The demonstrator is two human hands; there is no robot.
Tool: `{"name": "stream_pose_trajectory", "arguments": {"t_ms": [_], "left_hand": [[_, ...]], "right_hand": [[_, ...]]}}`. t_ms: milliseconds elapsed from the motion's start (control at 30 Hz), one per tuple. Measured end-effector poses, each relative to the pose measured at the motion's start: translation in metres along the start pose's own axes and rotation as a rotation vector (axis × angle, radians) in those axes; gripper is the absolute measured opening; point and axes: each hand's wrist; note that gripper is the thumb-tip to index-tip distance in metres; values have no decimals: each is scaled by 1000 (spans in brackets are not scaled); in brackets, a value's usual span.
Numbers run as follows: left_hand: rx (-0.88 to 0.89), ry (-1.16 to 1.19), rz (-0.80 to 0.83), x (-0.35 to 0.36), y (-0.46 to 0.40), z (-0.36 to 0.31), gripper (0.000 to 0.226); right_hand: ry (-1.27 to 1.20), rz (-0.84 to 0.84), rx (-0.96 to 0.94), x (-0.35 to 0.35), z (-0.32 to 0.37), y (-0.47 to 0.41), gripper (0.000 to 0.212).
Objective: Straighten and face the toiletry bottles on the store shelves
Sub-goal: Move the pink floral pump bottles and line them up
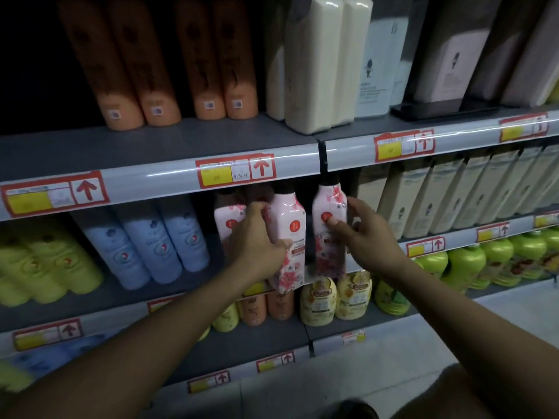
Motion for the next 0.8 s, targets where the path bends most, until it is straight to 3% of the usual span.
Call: {"name": "stream_pose_trajectory", "arguments": {"t_ms": [167,400,800], "left_hand": [[-37,-12,-19,6,-9,-8,64],[-48,-70,-70,9,-17,-19,49],[-25,-108,-222,39,-7,-7,48]], "right_hand": [[-36,20,-14,9,0,-16,43],[-127,-14,-4,18,-7,-23,30],[-107,-26,-39,39,-12,-28,31]]}}
Point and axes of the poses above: each hand's wrist, its own y-axis away from the middle knuckle, its own x-axis out of the palm, z = x × y, and after that the axes turned 10 degrees about -z, right-handed
